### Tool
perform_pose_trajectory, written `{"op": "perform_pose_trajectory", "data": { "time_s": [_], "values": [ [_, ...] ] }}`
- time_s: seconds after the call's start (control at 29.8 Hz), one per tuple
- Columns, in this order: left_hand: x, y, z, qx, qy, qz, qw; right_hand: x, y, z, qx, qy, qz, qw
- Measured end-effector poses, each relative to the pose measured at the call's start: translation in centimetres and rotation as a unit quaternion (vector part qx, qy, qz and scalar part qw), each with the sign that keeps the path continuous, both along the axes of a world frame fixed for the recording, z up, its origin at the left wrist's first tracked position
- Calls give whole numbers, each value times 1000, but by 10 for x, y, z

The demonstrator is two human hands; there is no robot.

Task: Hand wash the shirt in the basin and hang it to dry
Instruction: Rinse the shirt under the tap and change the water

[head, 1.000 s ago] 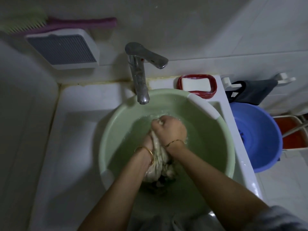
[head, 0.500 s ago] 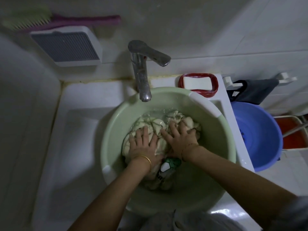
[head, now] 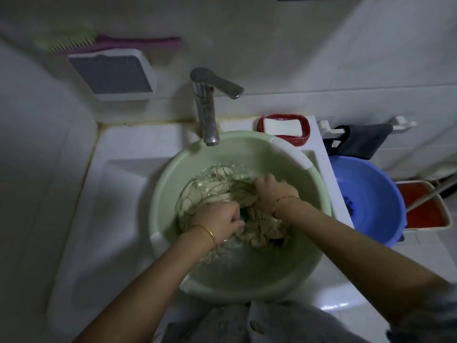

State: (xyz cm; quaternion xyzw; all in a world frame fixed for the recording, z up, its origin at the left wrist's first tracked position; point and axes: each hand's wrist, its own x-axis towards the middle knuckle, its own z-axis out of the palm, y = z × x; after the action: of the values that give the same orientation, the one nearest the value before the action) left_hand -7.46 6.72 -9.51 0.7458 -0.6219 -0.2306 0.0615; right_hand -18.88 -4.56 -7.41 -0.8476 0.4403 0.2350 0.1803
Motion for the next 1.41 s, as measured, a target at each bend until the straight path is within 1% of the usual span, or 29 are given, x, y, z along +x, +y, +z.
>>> {"op": "perform_pose_trajectory", "data": {
  "time_s": [0.03, 0.07, 0.13, 0.2, 0.27, 0.3, 0.34, 0.4, 0.47, 0.5, 0.54, 0.6, 0.64, 0.7, 0.74, 0.77, 0.81, 0.87, 0.94, 0.97, 1.04, 1.07, 1.14, 1.17, 1.24, 1.28, 1.31, 1.38, 1.41],
  "values": [
    [-5, 0, -5, 44, -15, -16, 999, -1, 4, 9, -61, -18, 20, 998],
    [-7, 0, -12, 84, -43, -29, 995, 0, 9, 16, -73, -41, 43, 996],
    [-9, 2, -29, 153, -90, -42, 983, 1, 25, 21, 7, -50, 108, 993],
    [-9, 7, -39, 176, -120, -50, 976, 0, 44, 8, 74, 22, 151, 986],
    [-9, 10, -42, 170, -134, -41, 975, -4, 60, -17, 63, 133, 134, 980],
    [-8, 11, -42, 175, -132, -38, 975, -3, 66, -32, 42, 163, 125, 978],
    [-7, 12, -39, 185, -123, -36, 974, -3, 68, -40, 26, 166, 124, 978],
    [-5, 12, -30, 202, -83, -32, 975, 0, 63, -44, 36, 109, 118, 986],
    [1, 14, -13, 193, -22, -10, 981, -4, 51, -32, 104, 42, 107, 988],
    [6, 15, -4, 171, 5, 9, 985, -7, 43, -22, 121, 11, 94, 988],
    [12, 16, 7, 139, 31, 38, 989, -11, 35, -12, 119, -27, 71, 990],
    [28, 18, 22, 57, 98, 121, 986, -20, 20, 3, 126, -127, -50, 983],
    [35, 18, 30, 18, 152, 164, 975, -20, 14, 7, 153, -175, -124, 965],
    [40, 18, 50, -29, 280, 235, 930, -23, 10, 18, 227, -268, -239, 905],
    [40, 17, 60, -44, 332, 260, 906, -24, 8, 21, 264, -320, -274, 867],
    [38, 17, 70, -54, 373, 280, 883, -27, 7, 22, 289, -355, -282, 843],
    [35, 16, 79, -64, 403, 296, 864, -31, 7, 23, 303, -363, -259, 842],
    [29, 16, 92, -95, 436, 330, 832, -36, 12, 25, 280, -334, -160, 886],
    [26, 15, 105, -145, 472, 361, 791, -38, 20, 20, 203, -314, -74, 925],
    [26, 14, 112, -168, 497, 379, 763, -38, 24, 18, 157, -310, -75, 935],
    [33, 15, 129, -206, 541, 407, 707, -39, 27, 16, 69, -328, -126, 933],
    [37, 16, 137, -220, 554, 410, 691, -41, 27, 14, 26, -336, -138, 931],
    [46, 19, 151, -241, 565, 405, 677, -44, 22, 14, -41, -309, -137, 940],
    [50, 20, 154, -253, 562, 405, 675, -45, 20, 17, -43, -315, -146, 937],
    [57, 22, 153, -258, 539, 415, 686, -43, 19, 27, 19, -362, -200, 910],
    [61, 22, 148, -245, 512, 418, 709, -41, 20, 32, 52, -385, -221, 895],
    [65, 21, 141, -217, 464, 416, 751, -40, 21, 37, 79, -399, -236, 883],
    [72, 17, 119, -128, 301, 391, 860, -35, 26, 45, 132, -418, -266, 859],
    [71, 16, 107, -77, 224, 362, 901, -32, 28, 48, 169, -429, -284, 841]
  ]
}}
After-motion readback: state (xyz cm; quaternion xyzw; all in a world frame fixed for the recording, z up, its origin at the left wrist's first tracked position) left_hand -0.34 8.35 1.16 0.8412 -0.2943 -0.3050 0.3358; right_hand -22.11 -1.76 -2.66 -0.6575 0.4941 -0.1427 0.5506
